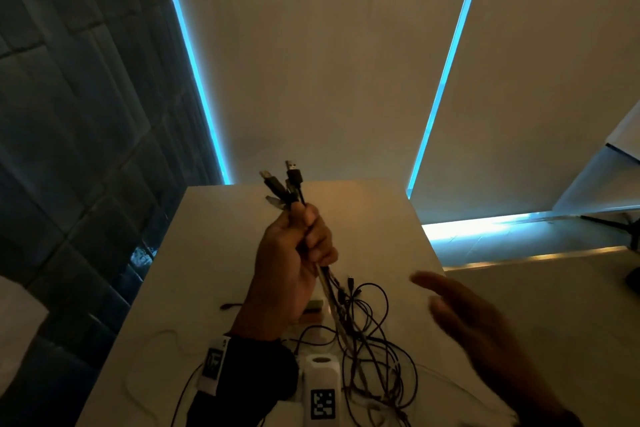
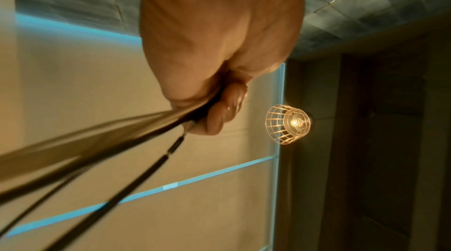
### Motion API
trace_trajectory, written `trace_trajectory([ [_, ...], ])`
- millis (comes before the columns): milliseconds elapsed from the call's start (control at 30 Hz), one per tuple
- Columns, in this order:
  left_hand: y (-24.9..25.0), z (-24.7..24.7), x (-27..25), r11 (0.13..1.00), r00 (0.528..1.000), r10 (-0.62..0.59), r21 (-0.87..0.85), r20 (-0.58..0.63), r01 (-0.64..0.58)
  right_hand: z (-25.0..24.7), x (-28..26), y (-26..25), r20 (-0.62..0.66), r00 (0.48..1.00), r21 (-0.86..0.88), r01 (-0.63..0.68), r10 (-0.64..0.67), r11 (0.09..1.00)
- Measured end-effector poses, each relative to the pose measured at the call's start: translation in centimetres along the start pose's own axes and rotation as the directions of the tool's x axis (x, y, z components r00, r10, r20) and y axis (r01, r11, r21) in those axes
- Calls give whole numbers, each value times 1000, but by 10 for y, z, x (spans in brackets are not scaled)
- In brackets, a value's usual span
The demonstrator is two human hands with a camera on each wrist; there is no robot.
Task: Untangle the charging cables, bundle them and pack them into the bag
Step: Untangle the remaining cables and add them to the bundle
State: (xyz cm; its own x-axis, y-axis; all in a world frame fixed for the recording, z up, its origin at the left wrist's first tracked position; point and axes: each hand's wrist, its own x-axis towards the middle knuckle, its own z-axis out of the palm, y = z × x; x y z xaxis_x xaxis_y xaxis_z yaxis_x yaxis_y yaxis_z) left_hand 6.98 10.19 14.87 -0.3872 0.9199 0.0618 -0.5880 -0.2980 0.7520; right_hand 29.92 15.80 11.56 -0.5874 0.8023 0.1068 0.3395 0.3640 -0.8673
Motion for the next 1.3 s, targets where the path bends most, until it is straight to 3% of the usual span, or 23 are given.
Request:
trace_trajectory([
  [100, -8, 13, -3, 998, 1000, -23, 59, 17, 22, 58, 32, -25, 261, 947, 225, 129, -187, 966],
  [167, -9, 14, -4, 997, 1000, -31, 66, 6, 30, 70, 45, -30, 302, 934, 389, 63, -192, 919],
  [233, -9, 10, -4, 999, 1000, -27, 25, -11, 27, 74, 45, -25, 309, 939, 424, 9, -154, 906],
  [400, -2, -6, 0, 1000, 996, 18, -11, -86, -19, 61, 14, 29, 287, 953, 394, -206, 94, 896],
  [500, -11, -10, 1, 1000, 992, -14, -13, -123, 13, 54, -6, 63, 324, 908, 377, -381, 265, 844],
  [600, -32, -5, 1, 997, 990, -63, 27, -128, 67, 49, -27, 88, 282, 864, 331, -496, 418, 803],
  [733, -43, -6, 4, 993, 985, -100, 48, -140, 108, 49, -46, 106, 326, 826, 162, -528, 460, 833],
  [833, -40, -12, 7, 990, 982, -126, 44, -141, 133, 44, -52, 121, 466, 840, 278, -436, 277, 856],
  [867, -38, -14, 9, 989, 982, -130, 45, -139, 138, 38, -55, 139, 357, 859, 165, -444, 366, 881],
  [900, -36, -16, 9, 989, 982, -132, 51, -137, 141, 29, -60, 159, 163, 867, -47, -470, 471, 882],
  [967, -34, -17, 9, 987, 981, -138, 61, -136, 147, 3, -66, 203, -242, 779, -181, -622, 578, 762],
  [1033, -35, -18, 9, 986, 981, -145, 62, -128, 154, -25, -68, 224, -413, 636, -116, -747, 652, 655],
  [1100, -36, -18, 10, 984, 980, -156, 70, -122, 165, -41, -72, 246, -407, 476, -43, -862, 779, 505],
  [1167, -37, -17, 10, 982, 980, -162, 82, -115, 172, -46, -81, 268, -329, 365, 71, -910, 871, 408],
  [1300, -37, -16, 10, 980, 979, -166, 86, -119, 177, -45, -89, 286, -106, 331, 401, -849, 938, 345],
])
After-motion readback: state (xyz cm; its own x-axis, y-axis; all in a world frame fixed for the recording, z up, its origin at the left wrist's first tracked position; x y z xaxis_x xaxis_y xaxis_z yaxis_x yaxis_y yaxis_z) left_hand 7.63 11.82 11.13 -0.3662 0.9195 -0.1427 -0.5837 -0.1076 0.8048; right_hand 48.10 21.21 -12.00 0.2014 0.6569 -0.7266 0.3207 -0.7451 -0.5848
